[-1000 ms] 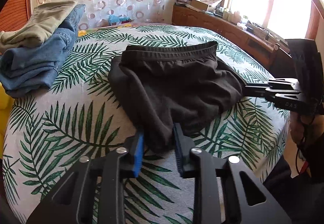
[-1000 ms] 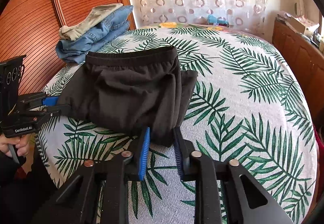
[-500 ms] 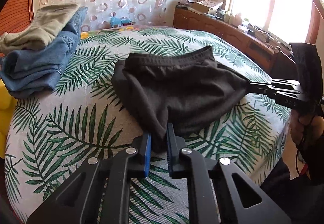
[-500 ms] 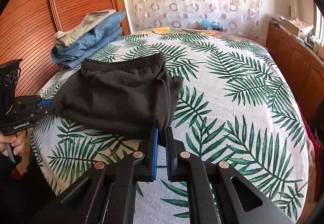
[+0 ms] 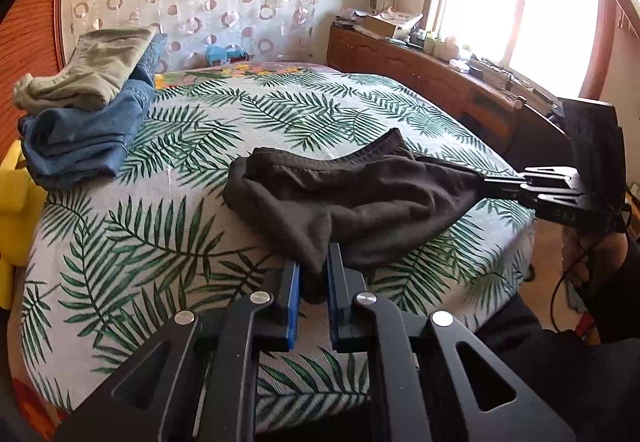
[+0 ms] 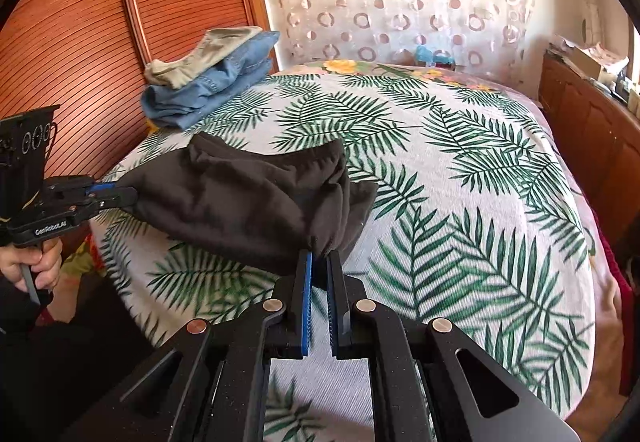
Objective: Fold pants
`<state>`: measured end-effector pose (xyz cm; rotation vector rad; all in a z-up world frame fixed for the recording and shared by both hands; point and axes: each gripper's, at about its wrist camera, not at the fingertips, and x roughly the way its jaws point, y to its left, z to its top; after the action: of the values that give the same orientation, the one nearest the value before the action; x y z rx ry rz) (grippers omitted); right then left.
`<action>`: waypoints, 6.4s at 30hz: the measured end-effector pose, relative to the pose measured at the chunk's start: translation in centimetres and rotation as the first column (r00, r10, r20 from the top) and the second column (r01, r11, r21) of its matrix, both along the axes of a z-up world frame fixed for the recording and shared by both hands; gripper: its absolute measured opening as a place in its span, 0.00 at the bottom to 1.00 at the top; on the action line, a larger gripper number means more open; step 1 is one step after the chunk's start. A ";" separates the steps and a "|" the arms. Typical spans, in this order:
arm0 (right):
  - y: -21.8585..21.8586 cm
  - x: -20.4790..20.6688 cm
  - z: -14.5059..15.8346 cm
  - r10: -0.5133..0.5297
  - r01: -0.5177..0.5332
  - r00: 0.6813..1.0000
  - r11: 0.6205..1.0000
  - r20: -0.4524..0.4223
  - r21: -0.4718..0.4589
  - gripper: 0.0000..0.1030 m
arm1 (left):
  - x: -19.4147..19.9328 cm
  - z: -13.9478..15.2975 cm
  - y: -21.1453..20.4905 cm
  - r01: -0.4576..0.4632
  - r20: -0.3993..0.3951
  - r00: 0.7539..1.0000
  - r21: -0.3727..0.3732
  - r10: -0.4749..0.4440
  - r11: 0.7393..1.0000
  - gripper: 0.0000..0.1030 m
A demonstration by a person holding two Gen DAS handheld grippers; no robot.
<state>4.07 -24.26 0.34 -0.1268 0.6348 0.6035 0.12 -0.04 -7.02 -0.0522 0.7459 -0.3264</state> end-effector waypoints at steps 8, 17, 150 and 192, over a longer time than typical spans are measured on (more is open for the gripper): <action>0.0 -0.6 -0.8 -0.017 0.017 0.999 1.000 -0.028 -0.018 0.06 | -0.2 0.1 -0.3 -0.014 0.002 1.000 0.034 0.014 0.999 0.17; 0.0 -1.2 0.5 -0.050 0.050 0.999 0.999 0.014 -0.022 0.21 | -0.2 0.5 0.5 -0.053 0.035 0.998 0.022 0.053 0.998 0.79; 8.3 9.1 5.3 0.041 -0.044 0.986 0.999 0.164 0.011 0.10 | 7.9 5.2 5.0 -0.109 0.184 0.977 -0.003 0.108 0.994 0.11; 21.6 27.1 12.3 0.295 -0.273 0.900 0.956 0.322 -0.112 0.10 | 14.1 11.5 18.1 -0.392 0.349 0.862 0.002 0.367 0.920 0.11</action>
<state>31.22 -2.62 12.64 -0.3801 0.3034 0.8228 14.18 18.10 4.53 -0.0705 0.3853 0.0734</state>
